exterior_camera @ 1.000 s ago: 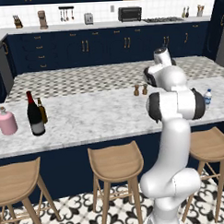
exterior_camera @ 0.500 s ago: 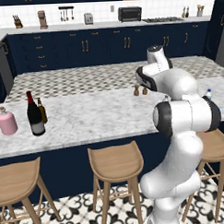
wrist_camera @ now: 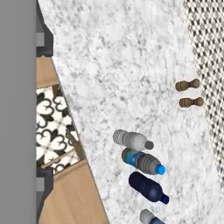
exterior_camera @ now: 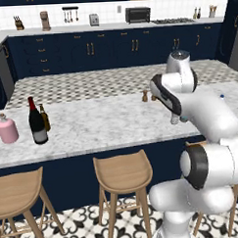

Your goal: Move the plastic bottles in the middle to the plastics group, and the glass bottles in the middle to the glass group.

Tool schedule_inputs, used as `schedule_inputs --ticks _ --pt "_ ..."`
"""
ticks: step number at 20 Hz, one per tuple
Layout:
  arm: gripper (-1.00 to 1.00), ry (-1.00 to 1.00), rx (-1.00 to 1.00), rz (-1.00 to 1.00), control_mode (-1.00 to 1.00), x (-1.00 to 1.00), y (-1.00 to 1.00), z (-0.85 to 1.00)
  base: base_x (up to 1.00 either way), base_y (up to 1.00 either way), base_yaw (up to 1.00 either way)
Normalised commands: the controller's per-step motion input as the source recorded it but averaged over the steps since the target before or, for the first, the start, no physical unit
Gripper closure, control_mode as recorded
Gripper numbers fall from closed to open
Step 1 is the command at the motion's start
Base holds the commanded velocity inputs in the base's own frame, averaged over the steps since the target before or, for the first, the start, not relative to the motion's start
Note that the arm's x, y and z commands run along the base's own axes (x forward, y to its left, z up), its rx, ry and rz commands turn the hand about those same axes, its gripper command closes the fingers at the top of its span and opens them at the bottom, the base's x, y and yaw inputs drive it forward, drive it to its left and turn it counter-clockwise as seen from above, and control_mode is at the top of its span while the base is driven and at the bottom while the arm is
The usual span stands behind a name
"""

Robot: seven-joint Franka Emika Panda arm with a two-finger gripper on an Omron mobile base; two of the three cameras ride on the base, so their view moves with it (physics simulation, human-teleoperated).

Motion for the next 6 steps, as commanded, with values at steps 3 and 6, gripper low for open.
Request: schedule_inputs --ticks 3,6 --pt "-1.0 0.0 0.0 0.41 -1.0 -0.92 0.39 0.12 0.0 0.0 0.0" --pt "-1.0 0.04 0.0 0.37 -1.0 -0.86 0.48 0.1 0.0 0.0 0.0"
